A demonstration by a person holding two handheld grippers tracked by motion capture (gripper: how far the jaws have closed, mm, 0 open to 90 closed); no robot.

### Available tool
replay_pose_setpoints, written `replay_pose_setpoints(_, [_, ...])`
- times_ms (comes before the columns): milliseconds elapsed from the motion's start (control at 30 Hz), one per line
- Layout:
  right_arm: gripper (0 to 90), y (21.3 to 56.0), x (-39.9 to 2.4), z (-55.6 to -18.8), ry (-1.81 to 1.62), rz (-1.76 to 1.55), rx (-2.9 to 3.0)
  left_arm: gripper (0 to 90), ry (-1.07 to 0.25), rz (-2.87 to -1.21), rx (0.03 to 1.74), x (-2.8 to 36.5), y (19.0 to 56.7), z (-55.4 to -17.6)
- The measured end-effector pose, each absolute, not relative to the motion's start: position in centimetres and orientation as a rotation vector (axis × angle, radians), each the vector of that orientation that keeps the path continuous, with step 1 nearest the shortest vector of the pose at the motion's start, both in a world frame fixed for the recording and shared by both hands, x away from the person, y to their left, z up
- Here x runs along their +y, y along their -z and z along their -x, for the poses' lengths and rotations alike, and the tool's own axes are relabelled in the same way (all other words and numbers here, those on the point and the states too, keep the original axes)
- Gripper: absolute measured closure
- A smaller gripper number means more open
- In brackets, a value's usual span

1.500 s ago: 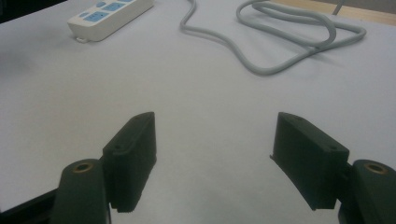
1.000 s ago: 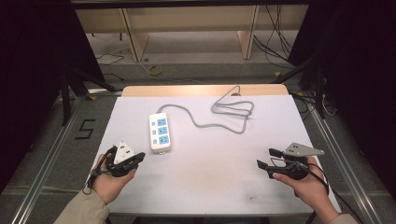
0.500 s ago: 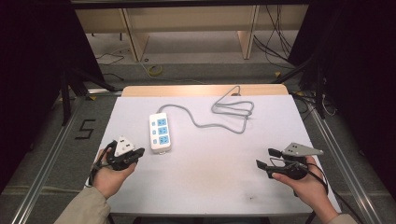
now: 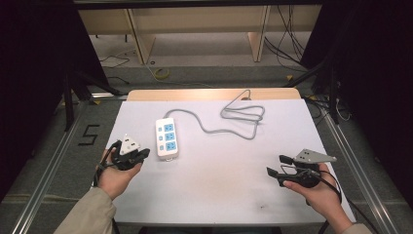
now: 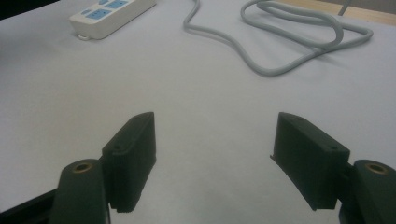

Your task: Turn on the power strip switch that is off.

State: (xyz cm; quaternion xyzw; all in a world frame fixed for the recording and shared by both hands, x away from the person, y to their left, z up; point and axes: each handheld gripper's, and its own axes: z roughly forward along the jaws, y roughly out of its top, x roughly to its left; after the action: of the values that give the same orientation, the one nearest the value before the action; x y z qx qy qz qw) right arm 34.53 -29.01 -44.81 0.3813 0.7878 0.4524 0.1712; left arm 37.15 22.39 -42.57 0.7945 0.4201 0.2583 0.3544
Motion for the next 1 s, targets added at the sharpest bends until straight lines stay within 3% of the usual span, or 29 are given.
replay_pose_setpoints(1000, [30.0,44.9,-28.9,-34.6,-1.284,-1.082,2.24,90.0,-0.694,-2.078,1.111,22.0,42.5,-40.4])
